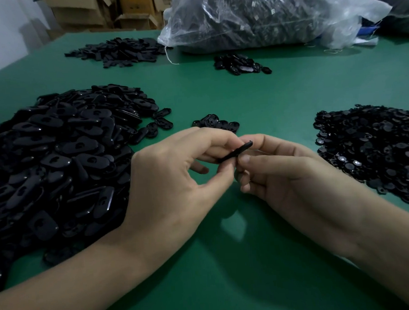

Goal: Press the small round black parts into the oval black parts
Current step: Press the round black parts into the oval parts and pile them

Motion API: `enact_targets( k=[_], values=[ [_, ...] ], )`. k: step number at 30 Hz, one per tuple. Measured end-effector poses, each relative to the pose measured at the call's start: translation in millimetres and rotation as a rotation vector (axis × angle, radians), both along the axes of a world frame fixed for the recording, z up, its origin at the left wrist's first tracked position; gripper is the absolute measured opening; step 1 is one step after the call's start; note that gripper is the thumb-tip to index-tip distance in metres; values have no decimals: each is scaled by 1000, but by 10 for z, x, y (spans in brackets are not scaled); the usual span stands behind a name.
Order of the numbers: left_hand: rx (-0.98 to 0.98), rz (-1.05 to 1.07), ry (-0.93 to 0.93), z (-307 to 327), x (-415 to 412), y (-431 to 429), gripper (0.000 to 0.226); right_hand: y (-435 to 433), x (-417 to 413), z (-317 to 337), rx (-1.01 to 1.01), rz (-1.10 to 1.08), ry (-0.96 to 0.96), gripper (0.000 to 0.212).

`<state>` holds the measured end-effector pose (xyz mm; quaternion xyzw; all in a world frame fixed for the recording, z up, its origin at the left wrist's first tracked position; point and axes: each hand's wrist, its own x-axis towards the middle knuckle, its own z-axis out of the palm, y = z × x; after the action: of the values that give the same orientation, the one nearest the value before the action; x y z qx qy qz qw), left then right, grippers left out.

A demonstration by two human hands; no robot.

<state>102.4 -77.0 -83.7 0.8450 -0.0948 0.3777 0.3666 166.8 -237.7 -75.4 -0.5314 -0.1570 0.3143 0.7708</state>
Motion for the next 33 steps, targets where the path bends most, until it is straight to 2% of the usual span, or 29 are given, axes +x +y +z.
enact_targets(
  k=[4,11,20,28,33],
  values=[
    [54,5,-40,3,-5,3,22,-1,9,-22,20,9,42,27],
    [40,43,-32,-4,-9,-13,22,12,-23,-28,43,-10,14,31],
    [44,42,-32,-10,-1,2,22,14,-39,-23,47,-15,3,27],
    [160,-9,-108,-23,6,48,15,-26,28,-35,37,47,9,19],
    [222,-7,-146,-16,0,63,11,-46,77,-74,47,84,12,22]
  ],
)
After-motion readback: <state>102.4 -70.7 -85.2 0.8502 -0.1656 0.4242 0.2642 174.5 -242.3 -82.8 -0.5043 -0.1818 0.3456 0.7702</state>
